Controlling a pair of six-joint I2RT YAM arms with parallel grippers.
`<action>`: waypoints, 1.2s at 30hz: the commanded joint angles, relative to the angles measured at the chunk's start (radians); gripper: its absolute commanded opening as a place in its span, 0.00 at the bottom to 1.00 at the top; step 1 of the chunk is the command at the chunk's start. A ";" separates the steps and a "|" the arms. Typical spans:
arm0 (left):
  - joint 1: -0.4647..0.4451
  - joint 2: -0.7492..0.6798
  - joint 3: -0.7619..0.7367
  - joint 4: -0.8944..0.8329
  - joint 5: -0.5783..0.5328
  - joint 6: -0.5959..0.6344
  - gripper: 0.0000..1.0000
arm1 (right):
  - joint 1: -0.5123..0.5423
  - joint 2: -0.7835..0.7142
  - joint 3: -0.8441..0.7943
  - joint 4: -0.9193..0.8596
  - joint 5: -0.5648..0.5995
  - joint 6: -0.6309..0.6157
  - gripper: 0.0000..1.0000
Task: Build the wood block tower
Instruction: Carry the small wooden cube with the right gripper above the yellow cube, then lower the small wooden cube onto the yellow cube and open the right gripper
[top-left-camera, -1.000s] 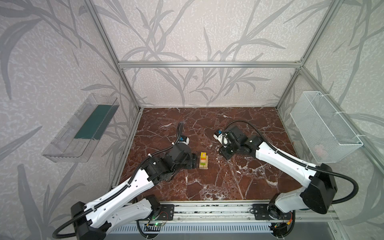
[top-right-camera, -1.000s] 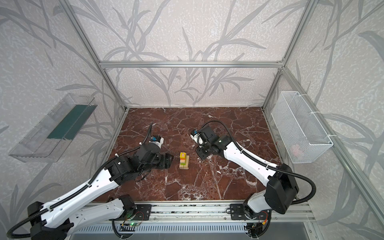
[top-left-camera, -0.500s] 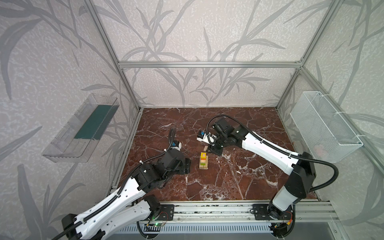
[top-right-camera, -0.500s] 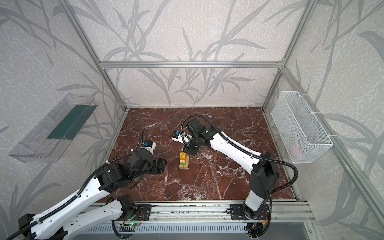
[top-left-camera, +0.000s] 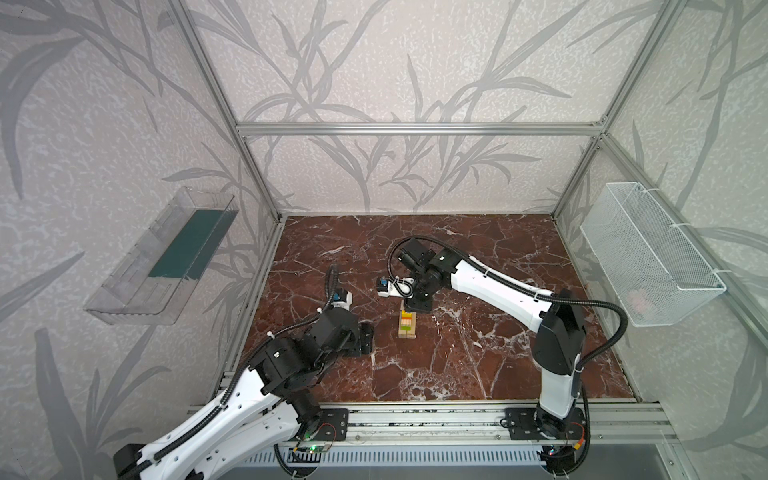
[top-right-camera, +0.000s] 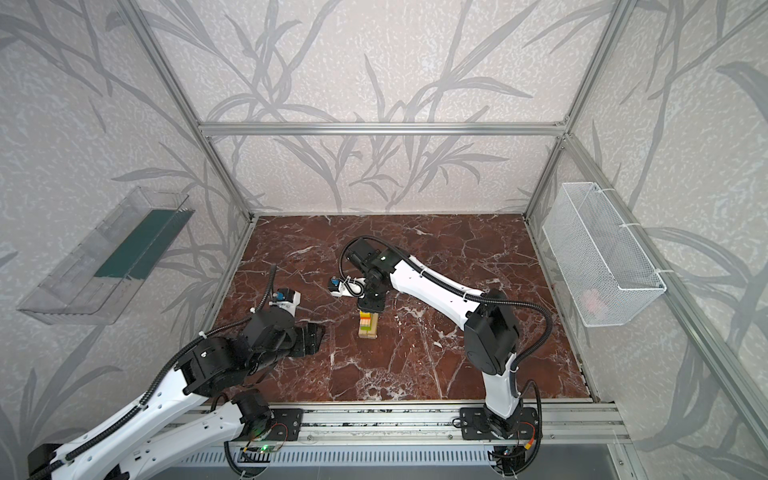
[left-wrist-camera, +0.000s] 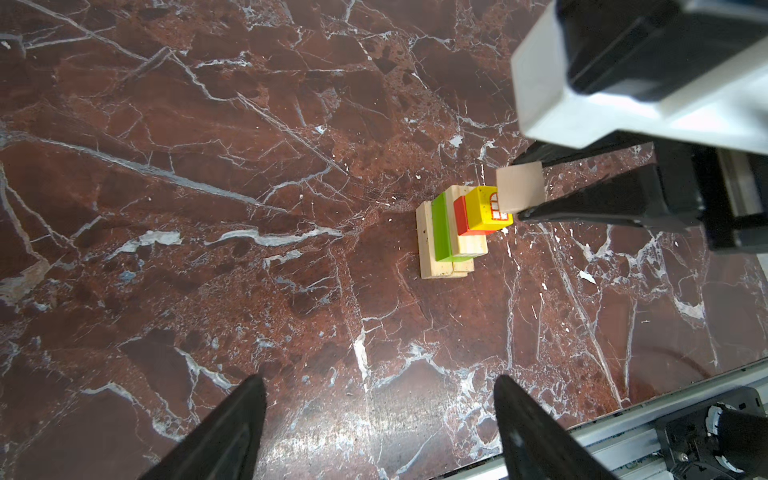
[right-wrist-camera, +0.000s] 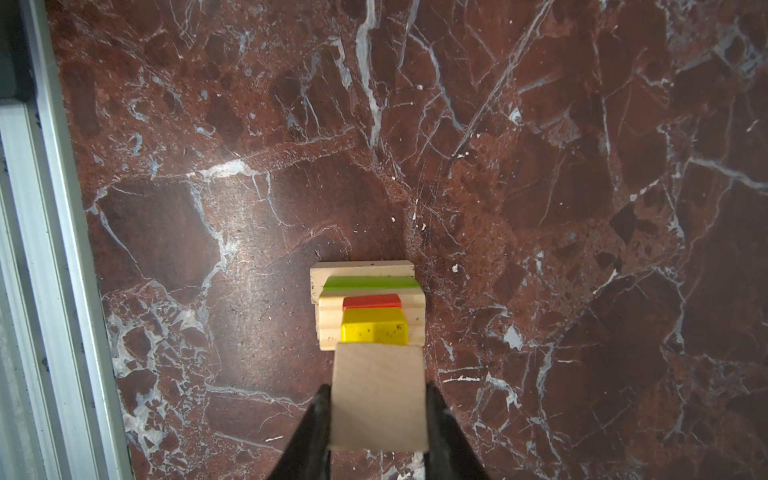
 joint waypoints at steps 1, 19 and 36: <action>0.004 -0.015 -0.022 -0.028 -0.024 -0.021 0.85 | 0.006 0.024 0.033 -0.061 0.023 -0.025 0.12; 0.004 -0.006 -0.022 -0.022 -0.026 -0.022 0.86 | 0.015 0.077 0.100 -0.097 0.004 -0.045 0.13; 0.004 0.000 -0.018 -0.020 -0.028 -0.019 0.88 | 0.015 0.092 0.103 -0.092 0.015 -0.051 0.15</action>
